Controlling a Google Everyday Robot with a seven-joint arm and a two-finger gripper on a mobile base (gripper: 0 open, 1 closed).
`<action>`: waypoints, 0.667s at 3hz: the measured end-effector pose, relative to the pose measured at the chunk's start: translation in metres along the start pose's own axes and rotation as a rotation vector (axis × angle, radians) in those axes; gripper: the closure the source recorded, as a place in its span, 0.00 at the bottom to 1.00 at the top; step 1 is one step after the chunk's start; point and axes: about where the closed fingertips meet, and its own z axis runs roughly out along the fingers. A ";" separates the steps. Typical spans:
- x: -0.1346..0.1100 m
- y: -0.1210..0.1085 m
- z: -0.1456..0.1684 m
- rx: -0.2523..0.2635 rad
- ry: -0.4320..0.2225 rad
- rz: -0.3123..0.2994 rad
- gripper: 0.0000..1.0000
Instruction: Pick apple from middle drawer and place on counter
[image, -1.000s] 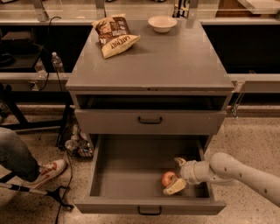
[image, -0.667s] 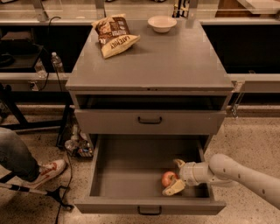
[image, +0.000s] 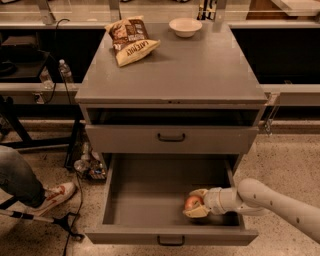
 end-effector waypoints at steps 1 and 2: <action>0.002 0.001 0.001 -0.009 -0.017 0.009 0.64; -0.013 -0.004 -0.018 -0.008 -0.091 -0.013 0.88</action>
Offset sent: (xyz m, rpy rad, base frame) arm 0.0122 -0.0315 0.0654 0.1803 -0.1314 0.0027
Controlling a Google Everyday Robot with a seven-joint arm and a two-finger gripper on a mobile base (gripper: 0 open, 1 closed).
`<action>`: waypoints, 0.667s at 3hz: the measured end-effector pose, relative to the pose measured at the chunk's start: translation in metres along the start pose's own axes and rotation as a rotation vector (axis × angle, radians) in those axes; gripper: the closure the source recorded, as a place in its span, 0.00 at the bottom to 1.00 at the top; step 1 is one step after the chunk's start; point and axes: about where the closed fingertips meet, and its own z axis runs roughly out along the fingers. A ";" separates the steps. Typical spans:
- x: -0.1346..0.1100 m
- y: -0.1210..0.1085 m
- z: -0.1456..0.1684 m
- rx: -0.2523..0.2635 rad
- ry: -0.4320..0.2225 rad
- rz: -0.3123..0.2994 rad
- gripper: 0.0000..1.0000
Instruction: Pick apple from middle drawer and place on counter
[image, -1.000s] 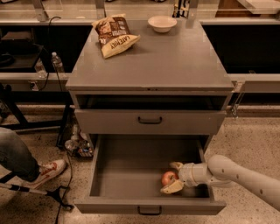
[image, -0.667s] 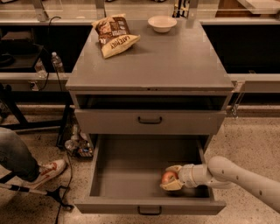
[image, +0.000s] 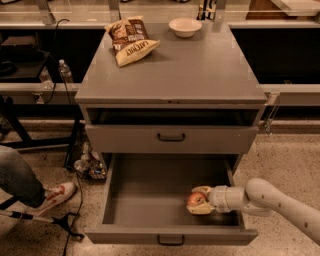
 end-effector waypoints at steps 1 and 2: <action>-0.028 -0.004 -0.034 0.015 -0.061 -0.075 1.00; -0.064 -0.010 -0.077 0.040 -0.089 -0.177 1.00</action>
Offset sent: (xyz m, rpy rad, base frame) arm 0.0235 -0.0676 0.1614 -0.0020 -0.3269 0.0758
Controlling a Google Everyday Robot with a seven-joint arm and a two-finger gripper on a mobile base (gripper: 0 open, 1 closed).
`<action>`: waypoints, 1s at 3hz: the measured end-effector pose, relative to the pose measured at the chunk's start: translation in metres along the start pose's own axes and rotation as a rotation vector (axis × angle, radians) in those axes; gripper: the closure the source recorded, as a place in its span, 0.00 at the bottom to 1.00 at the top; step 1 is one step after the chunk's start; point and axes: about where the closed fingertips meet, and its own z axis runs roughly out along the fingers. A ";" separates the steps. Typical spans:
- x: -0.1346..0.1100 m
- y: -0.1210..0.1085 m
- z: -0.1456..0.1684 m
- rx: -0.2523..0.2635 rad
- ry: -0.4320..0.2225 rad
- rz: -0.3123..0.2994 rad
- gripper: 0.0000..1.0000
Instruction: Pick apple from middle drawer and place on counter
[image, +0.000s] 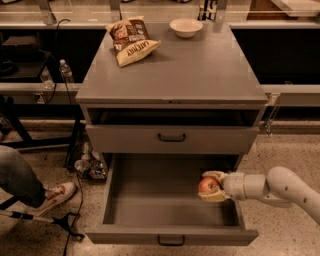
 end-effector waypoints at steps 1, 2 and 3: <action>0.000 0.000 0.000 0.000 0.000 0.000 1.00; -0.008 -0.003 -0.008 0.008 0.008 -0.008 1.00; -0.044 -0.007 -0.062 0.100 0.017 -0.046 1.00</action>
Offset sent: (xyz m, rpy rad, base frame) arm 0.0033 -0.0155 0.0270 -0.0305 -0.0214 -0.0155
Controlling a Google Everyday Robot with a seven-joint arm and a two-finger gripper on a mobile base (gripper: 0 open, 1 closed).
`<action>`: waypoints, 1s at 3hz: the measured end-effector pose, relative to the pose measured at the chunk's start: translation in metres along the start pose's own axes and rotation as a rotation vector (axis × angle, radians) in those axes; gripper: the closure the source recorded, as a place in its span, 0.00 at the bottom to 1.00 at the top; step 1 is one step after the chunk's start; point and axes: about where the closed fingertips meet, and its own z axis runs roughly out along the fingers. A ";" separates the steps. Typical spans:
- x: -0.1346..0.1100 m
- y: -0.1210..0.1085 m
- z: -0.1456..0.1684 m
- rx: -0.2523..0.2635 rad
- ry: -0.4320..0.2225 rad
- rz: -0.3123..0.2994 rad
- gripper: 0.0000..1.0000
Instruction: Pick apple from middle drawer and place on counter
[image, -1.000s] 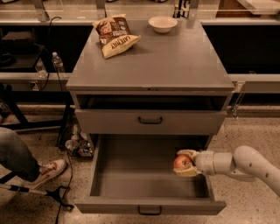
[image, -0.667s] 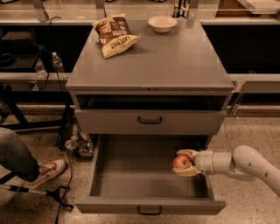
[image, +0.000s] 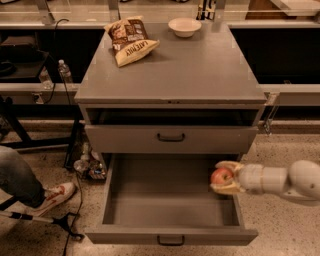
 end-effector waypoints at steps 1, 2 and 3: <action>-0.034 -0.012 -0.052 0.083 0.019 -0.037 1.00; -0.072 -0.032 -0.096 0.134 0.005 -0.069 1.00; -0.072 -0.032 -0.096 0.134 0.005 -0.069 1.00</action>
Offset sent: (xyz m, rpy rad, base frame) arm 0.0015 -0.0858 0.1764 -0.0539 -0.1776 -0.1234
